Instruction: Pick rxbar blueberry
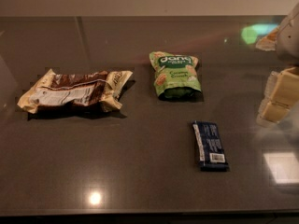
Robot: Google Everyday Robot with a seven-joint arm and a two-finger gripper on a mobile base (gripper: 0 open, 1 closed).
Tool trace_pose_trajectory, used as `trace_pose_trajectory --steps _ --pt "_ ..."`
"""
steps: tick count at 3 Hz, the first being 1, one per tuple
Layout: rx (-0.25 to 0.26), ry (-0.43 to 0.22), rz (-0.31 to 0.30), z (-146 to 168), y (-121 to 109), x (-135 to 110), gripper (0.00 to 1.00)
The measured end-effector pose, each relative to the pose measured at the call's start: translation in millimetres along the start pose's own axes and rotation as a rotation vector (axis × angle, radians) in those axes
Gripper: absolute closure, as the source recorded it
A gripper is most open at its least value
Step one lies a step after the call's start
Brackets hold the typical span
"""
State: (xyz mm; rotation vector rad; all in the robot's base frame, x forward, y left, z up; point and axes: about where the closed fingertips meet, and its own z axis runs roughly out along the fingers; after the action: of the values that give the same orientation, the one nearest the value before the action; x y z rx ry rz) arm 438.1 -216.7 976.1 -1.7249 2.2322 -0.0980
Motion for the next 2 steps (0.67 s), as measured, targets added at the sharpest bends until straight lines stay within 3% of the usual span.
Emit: trace_pose_trajectory --steps 2 --pt "0.004 -0.011 -0.014 -1.2 -0.1 -2.1 0.0"
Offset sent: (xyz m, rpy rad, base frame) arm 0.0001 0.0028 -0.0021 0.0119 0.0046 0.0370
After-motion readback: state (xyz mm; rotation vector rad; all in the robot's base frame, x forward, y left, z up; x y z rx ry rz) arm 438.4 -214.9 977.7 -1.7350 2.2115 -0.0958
